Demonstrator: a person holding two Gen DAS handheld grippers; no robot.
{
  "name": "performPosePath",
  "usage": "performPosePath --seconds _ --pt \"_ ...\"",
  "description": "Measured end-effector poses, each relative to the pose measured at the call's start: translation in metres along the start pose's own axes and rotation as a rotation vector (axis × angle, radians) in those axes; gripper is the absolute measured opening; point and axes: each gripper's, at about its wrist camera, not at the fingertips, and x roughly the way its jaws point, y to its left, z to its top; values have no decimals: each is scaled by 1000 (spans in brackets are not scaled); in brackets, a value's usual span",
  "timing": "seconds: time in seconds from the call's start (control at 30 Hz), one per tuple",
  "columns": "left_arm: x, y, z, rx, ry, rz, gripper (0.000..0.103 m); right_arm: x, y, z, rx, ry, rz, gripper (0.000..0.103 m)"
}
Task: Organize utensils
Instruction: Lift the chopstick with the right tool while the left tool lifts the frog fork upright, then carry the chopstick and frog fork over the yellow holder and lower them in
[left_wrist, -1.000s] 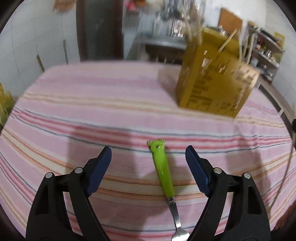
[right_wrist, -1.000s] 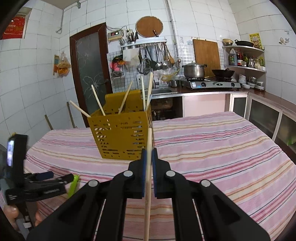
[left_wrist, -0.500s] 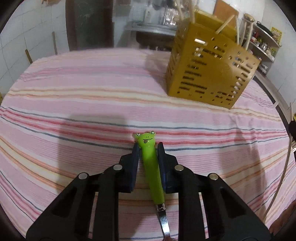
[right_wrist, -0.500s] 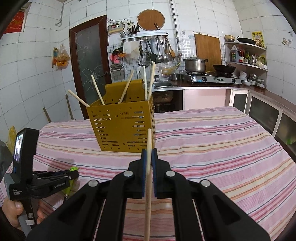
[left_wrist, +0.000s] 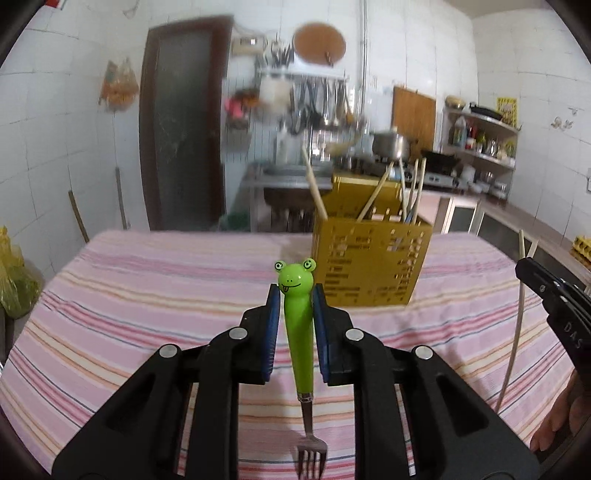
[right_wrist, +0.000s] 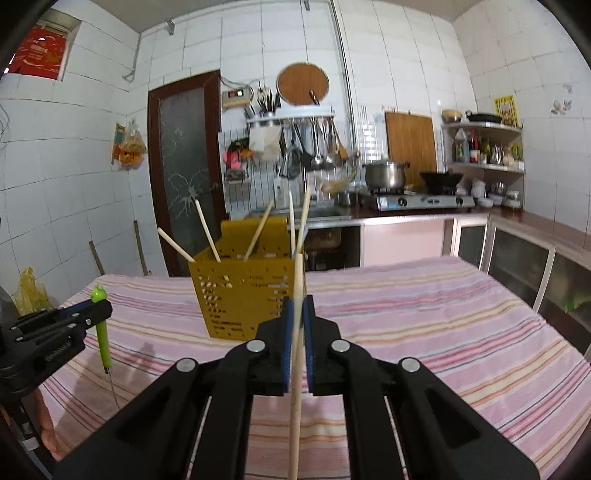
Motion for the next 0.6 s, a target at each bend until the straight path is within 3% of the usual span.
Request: performPosePath --seconds 0.17,0.6 --pt "-15 -3 2 2 -44 -1 16 -12 4 3 -24 -80 -12 6" --pt "-37 -10 2 28 -132 0 16 -27 7 3 -27 -177 -15 6"
